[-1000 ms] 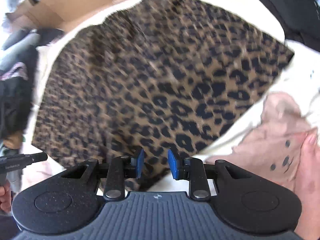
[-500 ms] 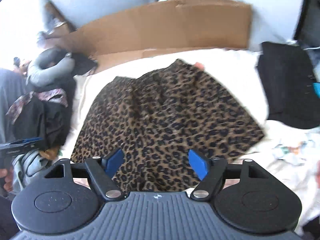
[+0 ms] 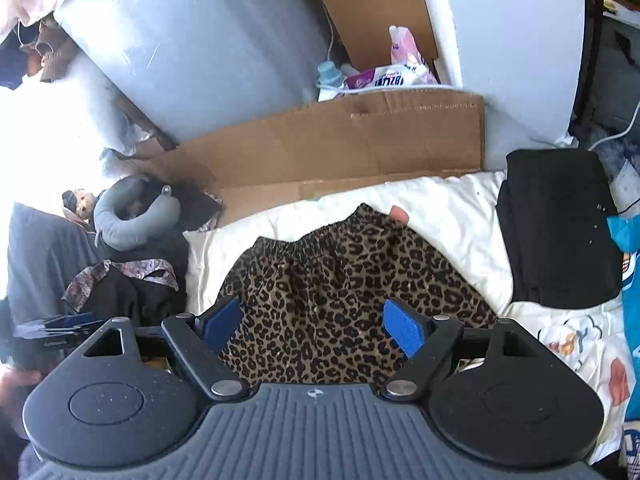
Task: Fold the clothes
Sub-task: 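Lift both open grippers back from the folded pants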
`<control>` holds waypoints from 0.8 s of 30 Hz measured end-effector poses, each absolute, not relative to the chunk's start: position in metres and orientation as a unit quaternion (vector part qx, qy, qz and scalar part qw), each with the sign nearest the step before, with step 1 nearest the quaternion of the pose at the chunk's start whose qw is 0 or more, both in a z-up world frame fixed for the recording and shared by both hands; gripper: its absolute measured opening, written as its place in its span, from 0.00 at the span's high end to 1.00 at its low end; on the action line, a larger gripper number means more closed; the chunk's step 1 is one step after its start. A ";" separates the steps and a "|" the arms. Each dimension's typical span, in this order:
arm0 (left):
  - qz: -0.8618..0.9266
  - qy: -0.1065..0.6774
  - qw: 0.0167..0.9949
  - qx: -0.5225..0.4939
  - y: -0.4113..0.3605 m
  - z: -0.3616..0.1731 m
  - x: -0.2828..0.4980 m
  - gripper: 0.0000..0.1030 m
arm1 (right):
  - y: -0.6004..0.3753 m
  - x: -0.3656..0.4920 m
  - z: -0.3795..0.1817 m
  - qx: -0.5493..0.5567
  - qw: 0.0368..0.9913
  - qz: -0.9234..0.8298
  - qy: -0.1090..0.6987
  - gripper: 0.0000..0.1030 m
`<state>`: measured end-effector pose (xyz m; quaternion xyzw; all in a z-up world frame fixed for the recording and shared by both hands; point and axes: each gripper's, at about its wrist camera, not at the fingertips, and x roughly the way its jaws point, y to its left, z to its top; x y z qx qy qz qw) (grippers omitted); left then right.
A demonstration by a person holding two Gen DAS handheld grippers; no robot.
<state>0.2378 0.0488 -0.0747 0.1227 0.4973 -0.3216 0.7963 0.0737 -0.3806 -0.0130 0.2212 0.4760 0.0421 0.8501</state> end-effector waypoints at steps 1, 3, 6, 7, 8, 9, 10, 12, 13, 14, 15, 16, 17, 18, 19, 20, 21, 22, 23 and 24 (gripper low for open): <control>-0.321 0.497 0.796 0.125 0.047 -0.066 0.239 0.21 | -0.384 0.074 -0.011 0.223 0.850 0.044 0.475 0.17; -0.320 0.496 0.797 0.128 0.043 -0.050 0.240 0.18 | -0.390 0.075 -0.011 0.225 0.851 0.048 0.471 0.17; -0.316 0.500 0.797 0.118 0.037 -0.034 0.244 0.09 | -0.396 0.077 -0.016 0.231 0.852 0.056 0.467 0.15; -0.316 0.502 0.796 0.117 0.034 -0.032 0.246 0.09 | -0.398 0.079 -0.019 0.234 0.851 0.059 0.467 0.14; -0.315 0.503 0.796 0.117 0.031 -0.031 0.248 0.09 | -0.399 0.080 -0.023 0.237 0.850 0.061 0.467 0.13; -0.312 0.504 0.797 0.117 0.028 -0.031 0.250 0.09 | -0.400 0.081 -0.027 0.241 0.849 0.061 0.467 0.13; -0.309 0.504 0.798 0.116 0.025 -0.032 0.253 0.09 | -0.401 0.082 -0.032 0.245 0.848 0.059 0.466 0.13; -0.303 0.506 0.800 0.110 0.019 -0.038 0.259 0.09 | -0.403 0.086 -0.043 0.247 0.847 0.056 0.467 0.13; -0.302 0.506 0.801 0.110 0.015 -0.041 0.262 0.09 | -0.403 0.089 -0.049 0.248 0.846 0.055 0.469 0.13; -0.302 0.506 0.800 0.112 0.011 -0.044 0.265 0.09 | -0.404 0.092 -0.053 0.247 0.846 0.056 0.470 0.13; -0.304 0.507 0.799 0.115 0.007 -0.048 0.268 0.09 | -0.405 0.095 -0.057 0.246 0.845 0.057 0.471 0.13; -0.307 0.509 0.796 0.118 0.003 -0.053 0.272 0.09 | -0.406 0.099 -0.061 0.245 0.845 0.058 0.472 0.13; -0.310 0.510 0.793 0.122 -0.002 -0.058 0.275 0.09 | -0.408 0.103 -0.064 0.244 0.846 0.058 0.471 0.13; -0.312 0.511 0.791 0.123 -0.007 -0.064 0.279 0.09 | -0.410 0.107 -0.067 0.243 0.847 0.057 0.469 0.13; -0.314 0.511 0.791 0.123 -0.011 -0.069 0.282 0.09 | -0.411 0.111 -0.070 0.241 0.849 0.054 0.466 0.13; -0.316 0.511 0.790 0.123 -0.016 -0.074 0.286 0.09 | -0.413 0.116 -0.075 0.240 0.850 0.050 0.466 0.13; -0.318 0.511 0.789 0.122 -0.020 -0.079 0.289 0.10 | -0.415 0.121 -0.080 0.240 0.850 0.047 0.467 0.13; -0.320 0.511 0.789 0.121 -0.024 -0.085 0.293 0.10 | -0.416 0.125 -0.085 0.240 0.849 0.044 0.468 0.13; -0.322 0.511 0.788 0.119 -0.029 -0.090 0.297 0.10 | -0.418 0.130 -0.089 0.240 0.849 0.041 0.469 0.13; -0.324 0.511 0.788 0.118 -0.033 -0.096 0.301 0.10 | -0.419 0.135 -0.094 0.240 0.849 0.038 0.470 0.13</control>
